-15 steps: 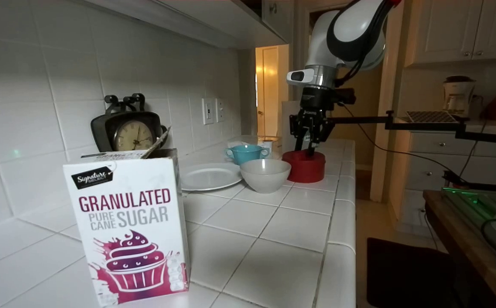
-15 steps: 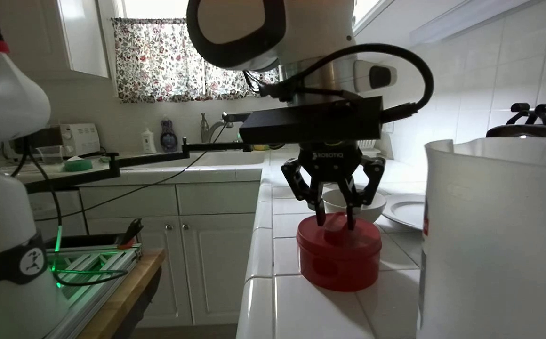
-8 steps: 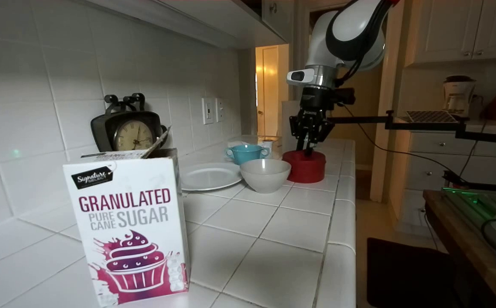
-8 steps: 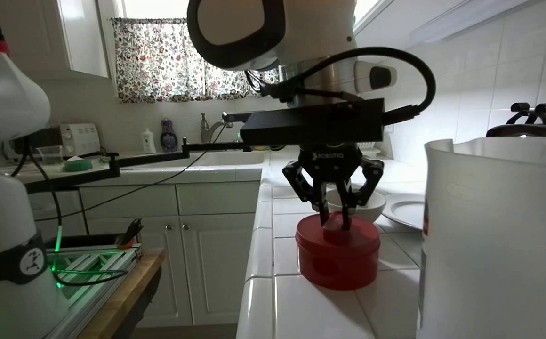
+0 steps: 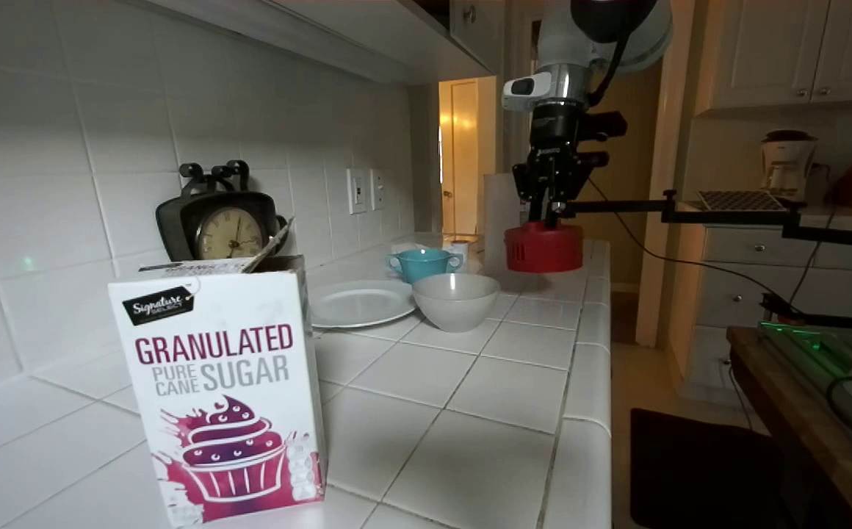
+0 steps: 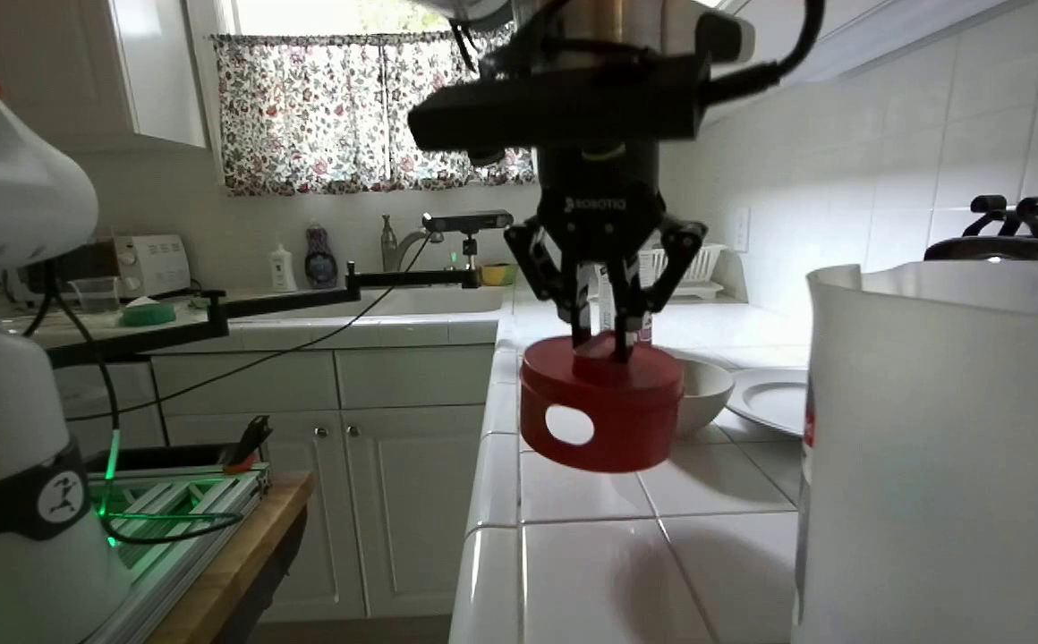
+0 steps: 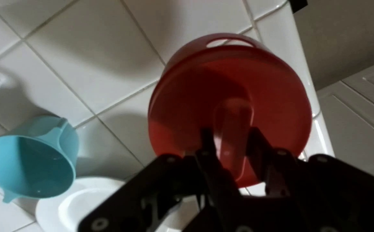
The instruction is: Open the jug, then put the white spoon inside the jug and then close it
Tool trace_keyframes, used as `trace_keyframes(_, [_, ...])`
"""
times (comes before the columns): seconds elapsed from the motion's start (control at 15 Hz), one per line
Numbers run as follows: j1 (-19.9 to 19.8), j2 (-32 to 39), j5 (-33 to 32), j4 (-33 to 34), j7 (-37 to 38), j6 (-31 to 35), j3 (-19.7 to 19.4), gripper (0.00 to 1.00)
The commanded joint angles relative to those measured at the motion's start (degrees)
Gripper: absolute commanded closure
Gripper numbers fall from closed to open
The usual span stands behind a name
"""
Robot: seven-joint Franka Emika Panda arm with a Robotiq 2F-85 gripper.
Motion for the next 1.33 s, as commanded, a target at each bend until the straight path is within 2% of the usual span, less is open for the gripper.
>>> trace_keyframes(0.0, [-0.22, -5.24, -1.53, 2.62, 3.41, -9.41, -1.06, 0.92])
trace_keyframes(0.27, [-0.07, -9.06, -4.49, 7.02, 7.16, -13.12, -0.56, 0.92])
trace_keyframes(0.47, [-0.82, -8.83, -5.90, 12.06, 9.43, -14.42, -1.96, 0.92])
trace_keyframes(0.93, [-4.40, -3.57, -6.31, 22.80, 13.92, -17.36, -7.54, 0.92])
trace_keyframes(1.27, [-6.52, 1.27, -5.27, 26.60, 16.29, -17.66, -10.18, 0.92])
